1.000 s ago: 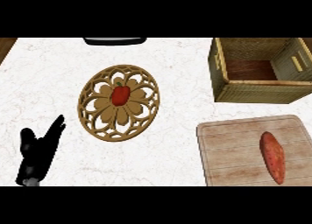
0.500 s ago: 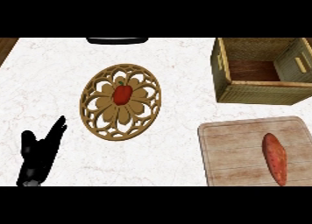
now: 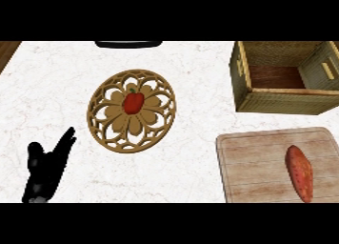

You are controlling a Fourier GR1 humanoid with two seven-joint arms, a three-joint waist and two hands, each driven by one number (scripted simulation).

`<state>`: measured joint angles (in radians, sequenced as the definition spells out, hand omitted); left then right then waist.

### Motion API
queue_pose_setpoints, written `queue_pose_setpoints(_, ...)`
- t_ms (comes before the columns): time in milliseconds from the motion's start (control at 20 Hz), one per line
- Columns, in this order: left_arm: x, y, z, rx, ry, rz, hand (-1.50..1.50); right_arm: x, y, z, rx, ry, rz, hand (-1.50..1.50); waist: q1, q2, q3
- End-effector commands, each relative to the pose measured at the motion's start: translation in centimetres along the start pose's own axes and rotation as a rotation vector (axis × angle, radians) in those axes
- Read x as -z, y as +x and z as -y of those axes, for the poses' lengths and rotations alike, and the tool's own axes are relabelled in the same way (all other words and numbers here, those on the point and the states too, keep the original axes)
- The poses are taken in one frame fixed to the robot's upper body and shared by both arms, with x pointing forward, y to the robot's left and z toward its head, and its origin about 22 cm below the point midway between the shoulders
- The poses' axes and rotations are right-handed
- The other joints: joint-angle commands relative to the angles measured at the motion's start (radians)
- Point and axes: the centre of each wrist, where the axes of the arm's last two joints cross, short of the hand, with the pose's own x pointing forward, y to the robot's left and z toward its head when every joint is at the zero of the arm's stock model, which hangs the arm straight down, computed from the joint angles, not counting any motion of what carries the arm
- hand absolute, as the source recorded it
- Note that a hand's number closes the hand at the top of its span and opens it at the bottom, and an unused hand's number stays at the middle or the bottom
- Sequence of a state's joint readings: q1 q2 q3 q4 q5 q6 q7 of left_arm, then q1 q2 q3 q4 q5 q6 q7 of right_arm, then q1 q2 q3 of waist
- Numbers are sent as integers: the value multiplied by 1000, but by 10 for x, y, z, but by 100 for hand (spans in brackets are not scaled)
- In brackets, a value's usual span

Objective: Pick the sweet potato from the cutting board and place it in the basket

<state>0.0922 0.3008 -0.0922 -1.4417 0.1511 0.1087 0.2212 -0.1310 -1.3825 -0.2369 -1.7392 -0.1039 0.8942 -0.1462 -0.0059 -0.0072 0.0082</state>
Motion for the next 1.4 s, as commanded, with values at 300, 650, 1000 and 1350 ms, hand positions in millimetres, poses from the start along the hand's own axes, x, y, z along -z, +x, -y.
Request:
queue_pose_setpoints(300,1,-26,13,-20,-28,-111,0,34,-17,-59,58,-10,53,-150,6,9,-8)
queue_pose_setpoints(650,-9,-10,-11,-11,-19,-103,0,56,-18,-93,56,15,47,-150,10,7,-7)
queue_pose_setpoints(1000,-4,-21,3,-26,-13,-100,0,78,-16,-148,22,48,23,-150,3,7,-8)
queue_pose_setpoints(1350,-11,-29,4,-16,-36,-103,0,95,-47,-156,56,24,-1,-150,20,10,-7)
